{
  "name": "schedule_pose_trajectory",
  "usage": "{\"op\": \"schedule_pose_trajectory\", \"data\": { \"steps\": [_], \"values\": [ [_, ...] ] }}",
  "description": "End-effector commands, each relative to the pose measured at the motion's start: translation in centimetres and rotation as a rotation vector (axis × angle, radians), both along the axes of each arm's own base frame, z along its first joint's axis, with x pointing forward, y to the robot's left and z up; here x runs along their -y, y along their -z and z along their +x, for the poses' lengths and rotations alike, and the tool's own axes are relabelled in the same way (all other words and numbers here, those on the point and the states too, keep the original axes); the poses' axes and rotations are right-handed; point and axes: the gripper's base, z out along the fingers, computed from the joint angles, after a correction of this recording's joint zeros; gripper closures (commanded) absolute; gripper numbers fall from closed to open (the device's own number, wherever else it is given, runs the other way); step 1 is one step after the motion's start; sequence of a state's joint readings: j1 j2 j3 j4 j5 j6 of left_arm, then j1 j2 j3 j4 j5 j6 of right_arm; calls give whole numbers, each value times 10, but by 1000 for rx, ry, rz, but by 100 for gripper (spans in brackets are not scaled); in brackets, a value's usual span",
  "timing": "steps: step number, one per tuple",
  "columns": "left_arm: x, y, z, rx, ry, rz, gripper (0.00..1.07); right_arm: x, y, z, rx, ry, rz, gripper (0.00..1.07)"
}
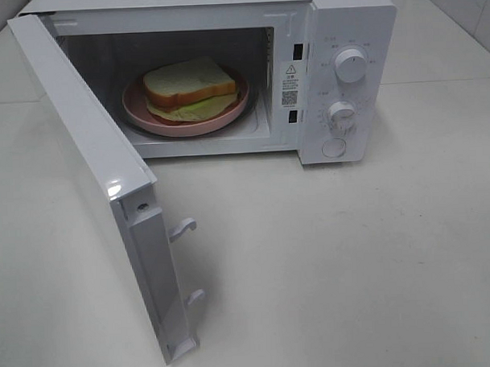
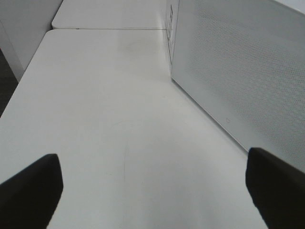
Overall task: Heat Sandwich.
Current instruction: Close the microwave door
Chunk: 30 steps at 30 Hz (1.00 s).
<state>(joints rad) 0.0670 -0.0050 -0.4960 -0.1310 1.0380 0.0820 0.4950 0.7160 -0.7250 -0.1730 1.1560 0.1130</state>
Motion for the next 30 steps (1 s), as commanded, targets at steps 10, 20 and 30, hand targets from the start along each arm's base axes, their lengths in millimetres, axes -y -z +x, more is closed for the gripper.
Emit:
{"op": "schedule_pose_trajectory", "data": {
  "steps": [10,20,30],
  "values": [
    [0,0,-4,27,2,-3,9,37,13,-53,170,203,70,31],
    [0,0,-4,27,2,-3,9,46,25,-88,343,266,137,31],
    [0,0,-4,27,2,-3,9,43,26,-110,552,290,212,31]
  ]
}}
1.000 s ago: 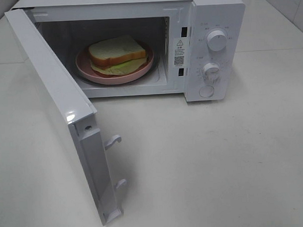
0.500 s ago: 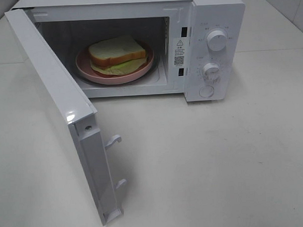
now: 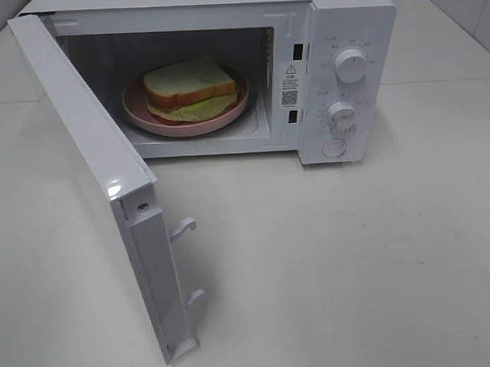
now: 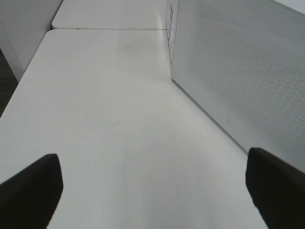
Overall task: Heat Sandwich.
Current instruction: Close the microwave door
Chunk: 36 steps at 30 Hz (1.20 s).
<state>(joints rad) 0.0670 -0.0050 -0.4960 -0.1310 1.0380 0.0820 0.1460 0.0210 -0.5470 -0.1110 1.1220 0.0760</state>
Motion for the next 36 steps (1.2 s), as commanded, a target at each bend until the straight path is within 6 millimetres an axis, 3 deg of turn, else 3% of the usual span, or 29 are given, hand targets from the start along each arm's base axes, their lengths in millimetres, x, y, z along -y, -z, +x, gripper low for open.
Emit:
{"op": "schedule_pose_trajectory", "data": {
  "steps": [1,7,36],
  "values": [
    [0,0,-4,27,2,-3,9,-1,3,-7,54,8,5,31],
    [0,0,-4,27,2,-3,9,-2,7,1,87,3,-6,31],
    [0,0,-4,27,2,-3,9,-2,6,1,90,4,-5,31]
  ]
}}
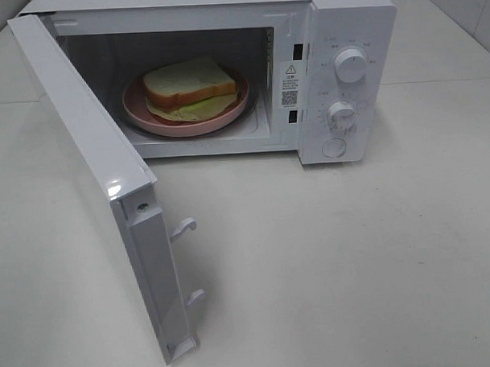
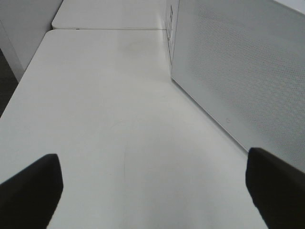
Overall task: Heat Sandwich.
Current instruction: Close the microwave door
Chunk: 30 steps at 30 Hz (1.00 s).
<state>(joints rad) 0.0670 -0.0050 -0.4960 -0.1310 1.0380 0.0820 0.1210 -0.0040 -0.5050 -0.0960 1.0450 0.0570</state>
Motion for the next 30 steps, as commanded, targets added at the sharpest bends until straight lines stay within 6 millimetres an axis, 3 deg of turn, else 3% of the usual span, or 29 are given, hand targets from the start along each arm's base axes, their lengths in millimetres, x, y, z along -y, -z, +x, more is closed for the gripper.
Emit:
{"op": "schedule_pose_trajectory", "data": {
  "steps": [1,27,30],
  "values": [
    [0,0,-4,27,2,-3,9,1,0,-4,32,4,-4,31],
    [3,-1,-4,38,12,-45,9,1,0,-4,32,4,-4,31],
    [3,-8,-2,51,13,-47,9,1,0,-4,32,4,-4,31]
  ]
}}
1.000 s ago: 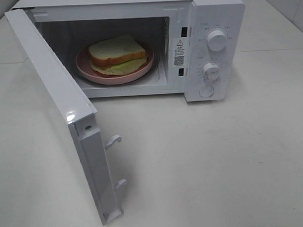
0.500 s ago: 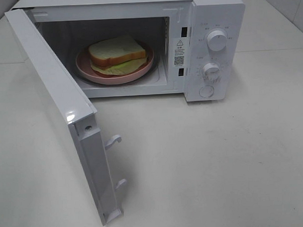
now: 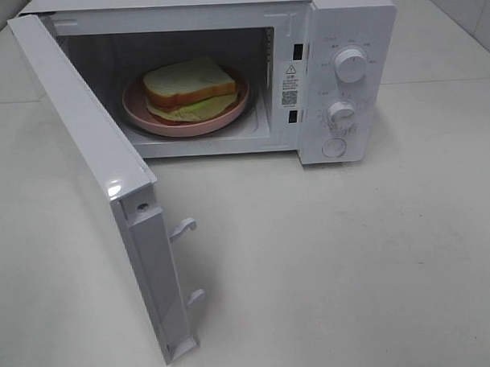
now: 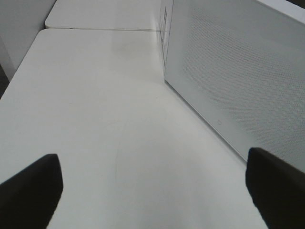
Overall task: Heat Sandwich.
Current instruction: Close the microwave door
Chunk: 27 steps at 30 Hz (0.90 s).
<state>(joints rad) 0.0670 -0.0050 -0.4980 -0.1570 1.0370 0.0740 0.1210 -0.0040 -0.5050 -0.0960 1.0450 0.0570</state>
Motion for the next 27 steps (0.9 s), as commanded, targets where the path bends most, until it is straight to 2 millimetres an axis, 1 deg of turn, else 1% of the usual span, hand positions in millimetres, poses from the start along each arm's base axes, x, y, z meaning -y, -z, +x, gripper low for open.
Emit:
{"op": "schedule_pose_trajectory", "data": {
  "steps": [1,5,6,7,9,10,11,12,14,15,16,18,19,20,21,23,24,25,27],
  "values": [
    [1,-11,1,47,-1,-18,9,1,0,-4,32,4,-4,31],
    [0,-15,9,38,-3,-17,9,1,0,-4,32,4,-4,31],
    [-1,-16,16,15,-5,-19,11,1,0,-4,32,4,-4,31],
    [-1,-16,16,15,-5,-19,11,1,0,-4,32,4,-4,31],
    [-1,-16,23,-14,-7,-21,16,1,0,-4,32,4,-4,31],
    [-2,-16,27,-29,-8,-22,20,1,0,-4,32,4,-4,31],
    [-2,-16,34,-53,-10,-25,29,1,0,-4,32,4,-4,31],
    [-2,-16,34,-53,-10,-25,29,1,0,-4,32,4,-4,31],
    [-3,-16,43,-74,-15,-26,39,1,0,-4,32,4,-4,31],
    [-4,-16,50,-87,-18,-28,49,1,0,-4,32,4,-4,31],
    [-4,-16,50,-87,-18,-28,49,1,0,-4,32,4,-4,31],
    [-5,-18,56,-83,-24,-30,59,1,0,-4,32,4,-4,31],
    [-6,-18,63,-70,-30,-32,68,1,0,-4,32,4,-4,31],
    [-6,-18,66,-63,-34,-32,72,1,0,-4,32,4,-4,31],
    [-6,-18,66,-63,-34,-32,72,1,0,-4,32,4,-4,31],
    [-7,-16,73,-51,-42,-35,83,1,0,-4,32,4,-4,31],
    [-8,-12,79,-54,-48,-38,95,1,0,-4,32,4,-4,31],
    [-8,-12,79,-54,-48,-38,95,1,0,-4,32,4,-4,31],
    [-9,-10,85,-59,-53,-39,107,1,0,-4,32,4,-4,31]
  ]
}}
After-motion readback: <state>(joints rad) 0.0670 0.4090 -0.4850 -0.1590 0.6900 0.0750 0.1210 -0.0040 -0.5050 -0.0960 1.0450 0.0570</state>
